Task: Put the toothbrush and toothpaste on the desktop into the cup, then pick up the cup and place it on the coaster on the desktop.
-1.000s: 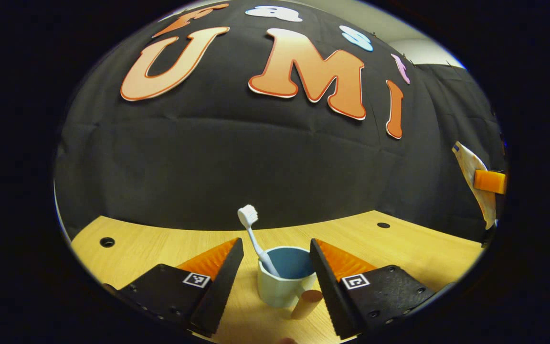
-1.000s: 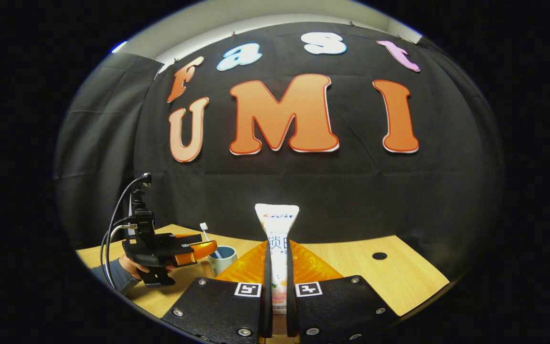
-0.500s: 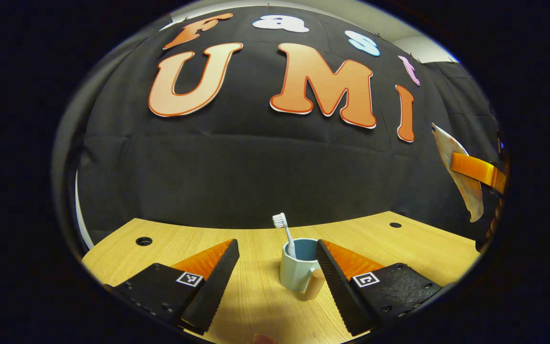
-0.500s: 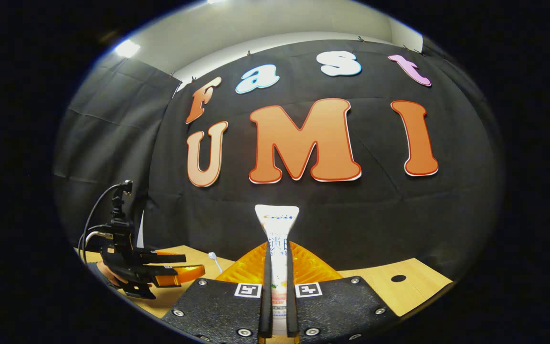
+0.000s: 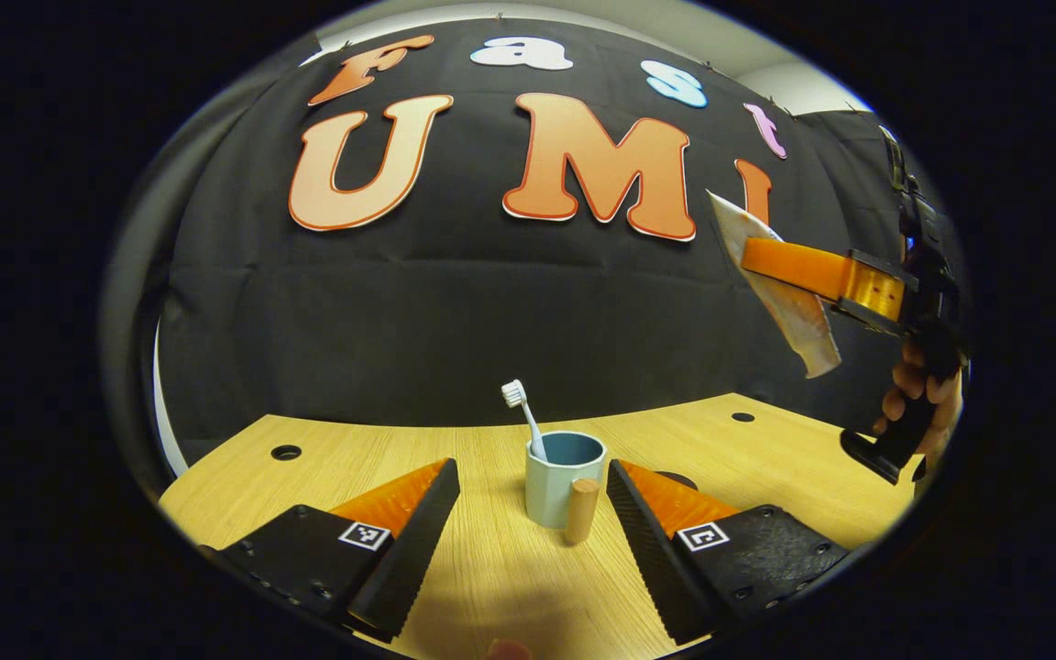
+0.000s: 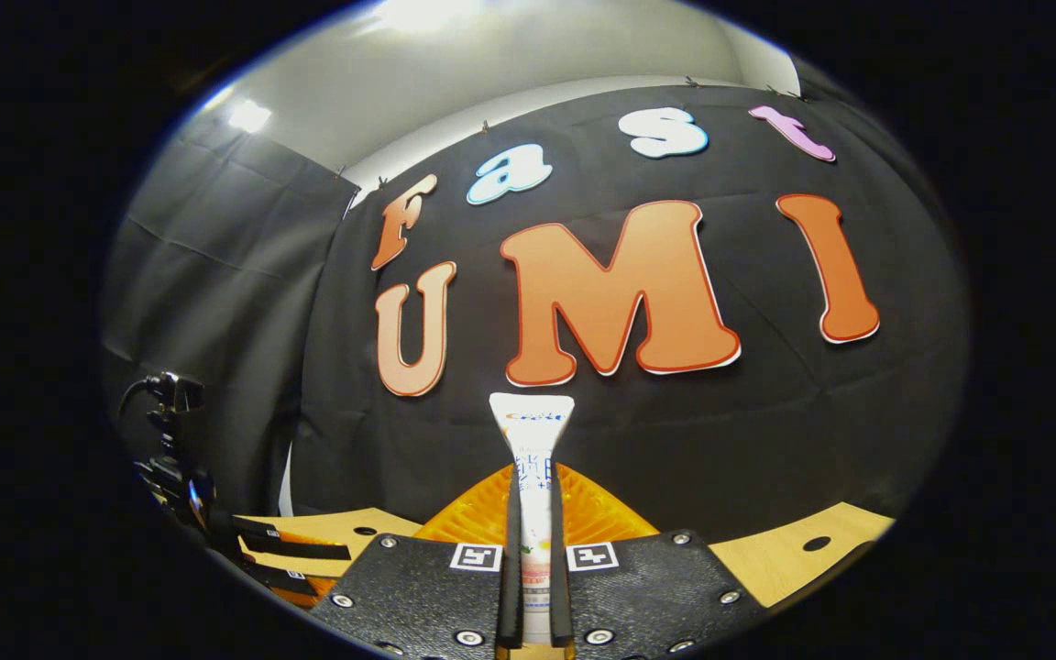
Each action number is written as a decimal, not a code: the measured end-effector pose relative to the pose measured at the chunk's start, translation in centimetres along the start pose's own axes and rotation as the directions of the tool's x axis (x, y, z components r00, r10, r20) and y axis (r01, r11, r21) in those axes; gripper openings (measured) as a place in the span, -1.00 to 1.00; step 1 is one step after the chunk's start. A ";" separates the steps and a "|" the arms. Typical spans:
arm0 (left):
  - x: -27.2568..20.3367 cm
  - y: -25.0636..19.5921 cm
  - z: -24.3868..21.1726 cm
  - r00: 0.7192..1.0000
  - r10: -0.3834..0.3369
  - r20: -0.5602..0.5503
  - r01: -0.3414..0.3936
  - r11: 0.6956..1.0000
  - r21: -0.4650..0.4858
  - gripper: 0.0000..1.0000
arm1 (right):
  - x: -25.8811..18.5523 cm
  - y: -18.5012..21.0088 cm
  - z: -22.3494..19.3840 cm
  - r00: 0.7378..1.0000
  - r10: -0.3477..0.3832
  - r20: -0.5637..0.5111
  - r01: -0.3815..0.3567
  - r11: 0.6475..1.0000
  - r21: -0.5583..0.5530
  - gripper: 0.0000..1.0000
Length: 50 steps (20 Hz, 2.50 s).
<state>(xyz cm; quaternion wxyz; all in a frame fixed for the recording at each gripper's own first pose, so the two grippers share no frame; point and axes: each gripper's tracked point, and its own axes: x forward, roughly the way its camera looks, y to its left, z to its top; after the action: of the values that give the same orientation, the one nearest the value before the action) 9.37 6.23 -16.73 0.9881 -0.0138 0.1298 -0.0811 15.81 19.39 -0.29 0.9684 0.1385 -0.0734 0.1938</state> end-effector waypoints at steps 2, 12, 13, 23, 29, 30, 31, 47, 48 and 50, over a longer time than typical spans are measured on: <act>-0.1 0.3 -0.4 1.000 0.001 -0.003 -0.001 1.000 -0.011 0.95 | 1.2 1.0 -0.3 1.000 0.027 0.014 -0.027 0.999 0.025 -0.77; 1.3 2.9 -3.6 0.998 0.044 -0.052 -0.046 0.998 -0.030 0.94 | 7.2 2.5 -5.2 0.998 0.063 -0.008 -0.060 0.983 0.174 -0.77; 1.5 2.9 -3.9 0.997 0.043 -0.056 -0.045 0.998 -0.033 0.95 | 7.8 2.6 -5.7 0.998 0.067 -0.009 -0.064 0.982 0.180 -0.77; 1.8 3.8 -5.9 0.993 0.058 -0.099 -0.063 0.997 -0.039 0.94 | 12.1 4.2 -12.3 0.987 0.135 -0.084 -0.115 0.971 0.208 -0.77; 2.0 3.8 -6.6 0.991 0.056 -0.121 -0.062 0.997 -0.050 0.94 | 13.5 3.3 -15.5 0.985 0.116 -0.125 -0.083 0.967 0.239 -0.77; 2.0 3.8 -6.7 0.991 0.057 -0.123 -0.063 0.997 -0.049 0.94 | 13.5 3.2 -15.9 0.985 0.112 -0.134 -0.078 0.968 0.240 -0.74; 2.0 3.8 -6.7 0.990 0.059 -0.124 -0.066 0.997 -0.048 0.94 | 13.3 3.2 -16.4 0.983 0.111 -0.145 -0.074 0.968 0.240 -0.74; 2.0 1.7 -4.7 0.991 0.016 -0.132 -0.030 0.994 -0.106 0.94 | 6.5 2.4 -15.5 0.901 0.165 -0.402 -0.178 0.984 0.005 -0.36; 2.1 1.1 -4.3 0.991 0.009 -0.136 -0.024 0.994 -0.108 0.94 | 6.1 2.1 -14.3 0.907 0.162 -0.389 -0.182 0.983 -0.015 -0.35; 2.1 0.5 -3.3 0.990 0.006 -0.138 -0.020 0.995 -0.097 0.94 | 5.3 1.7 -12.0 0.921 0.161 -0.354 -0.190 0.981 -0.048 -0.26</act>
<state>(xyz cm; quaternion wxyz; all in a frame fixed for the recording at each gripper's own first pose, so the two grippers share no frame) 10.60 6.33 -20.44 0.9755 -0.0557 0.2013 -0.0690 21.07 26.30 -10.21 0.9496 0.0553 0.0792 0.2982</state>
